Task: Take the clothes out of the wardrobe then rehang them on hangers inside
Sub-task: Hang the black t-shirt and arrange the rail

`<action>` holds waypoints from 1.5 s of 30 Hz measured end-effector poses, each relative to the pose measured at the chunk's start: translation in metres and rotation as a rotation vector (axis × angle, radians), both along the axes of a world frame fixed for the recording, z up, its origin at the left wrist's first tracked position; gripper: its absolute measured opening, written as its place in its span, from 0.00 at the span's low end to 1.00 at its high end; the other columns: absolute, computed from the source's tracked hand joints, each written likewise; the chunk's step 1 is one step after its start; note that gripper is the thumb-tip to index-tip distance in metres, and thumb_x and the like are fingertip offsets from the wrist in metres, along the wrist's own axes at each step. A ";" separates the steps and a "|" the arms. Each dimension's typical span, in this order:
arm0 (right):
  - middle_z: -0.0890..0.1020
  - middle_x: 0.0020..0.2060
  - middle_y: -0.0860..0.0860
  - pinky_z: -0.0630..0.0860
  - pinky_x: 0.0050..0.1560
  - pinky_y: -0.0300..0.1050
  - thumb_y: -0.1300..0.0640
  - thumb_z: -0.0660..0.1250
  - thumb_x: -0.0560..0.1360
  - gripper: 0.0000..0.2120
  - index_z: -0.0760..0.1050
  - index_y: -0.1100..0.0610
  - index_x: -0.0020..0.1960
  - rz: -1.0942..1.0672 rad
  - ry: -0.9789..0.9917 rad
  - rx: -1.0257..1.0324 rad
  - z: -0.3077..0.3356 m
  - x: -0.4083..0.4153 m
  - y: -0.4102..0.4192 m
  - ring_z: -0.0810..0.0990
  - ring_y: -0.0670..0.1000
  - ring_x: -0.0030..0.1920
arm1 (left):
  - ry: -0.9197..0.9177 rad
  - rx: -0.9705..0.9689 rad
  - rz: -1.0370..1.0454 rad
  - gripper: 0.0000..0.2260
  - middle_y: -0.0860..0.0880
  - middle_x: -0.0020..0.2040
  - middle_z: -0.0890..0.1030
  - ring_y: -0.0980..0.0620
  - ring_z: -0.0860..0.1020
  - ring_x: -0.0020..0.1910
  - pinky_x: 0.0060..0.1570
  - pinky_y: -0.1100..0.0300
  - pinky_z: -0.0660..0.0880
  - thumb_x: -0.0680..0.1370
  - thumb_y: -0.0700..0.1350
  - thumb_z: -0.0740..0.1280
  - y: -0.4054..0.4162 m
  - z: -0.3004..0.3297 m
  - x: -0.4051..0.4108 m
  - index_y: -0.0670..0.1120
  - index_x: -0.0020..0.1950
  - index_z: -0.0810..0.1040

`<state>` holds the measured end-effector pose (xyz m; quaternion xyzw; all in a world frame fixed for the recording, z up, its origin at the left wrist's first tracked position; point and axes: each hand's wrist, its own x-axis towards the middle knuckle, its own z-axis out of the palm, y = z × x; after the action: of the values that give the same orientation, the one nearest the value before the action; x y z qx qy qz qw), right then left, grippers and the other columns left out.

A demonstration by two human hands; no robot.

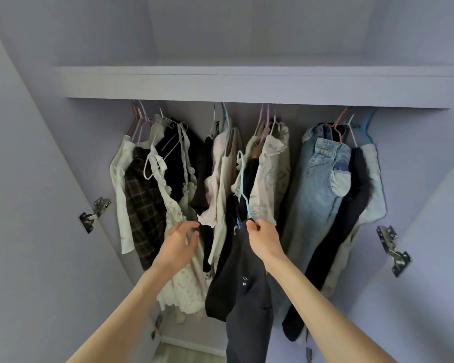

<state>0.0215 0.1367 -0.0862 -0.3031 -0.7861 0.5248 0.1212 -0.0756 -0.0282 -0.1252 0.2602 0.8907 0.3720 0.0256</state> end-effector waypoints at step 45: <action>0.66 0.28 0.47 0.64 0.25 0.33 0.58 0.57 0.80 0.17 0.62 0.54 0.33 -0.065 0.065 0.111 -0.015 0.022 -0.053 0.64 0.43 0.26 | 0.212 -0.067 -0.085 0.20 0.49 0.77 0.52 0.39 0.75 0.57 0.47 0.61 0.70 0.80 0.40 0.59 -0.008 0.007 -0.061 0.45 0.73 0.62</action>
<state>0.0435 0.0832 -0.1007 -0.3039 -0.7994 0.4859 0.1803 -0.1371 -0.0366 -0.1186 0.3346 0.8885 0.3109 -0.0445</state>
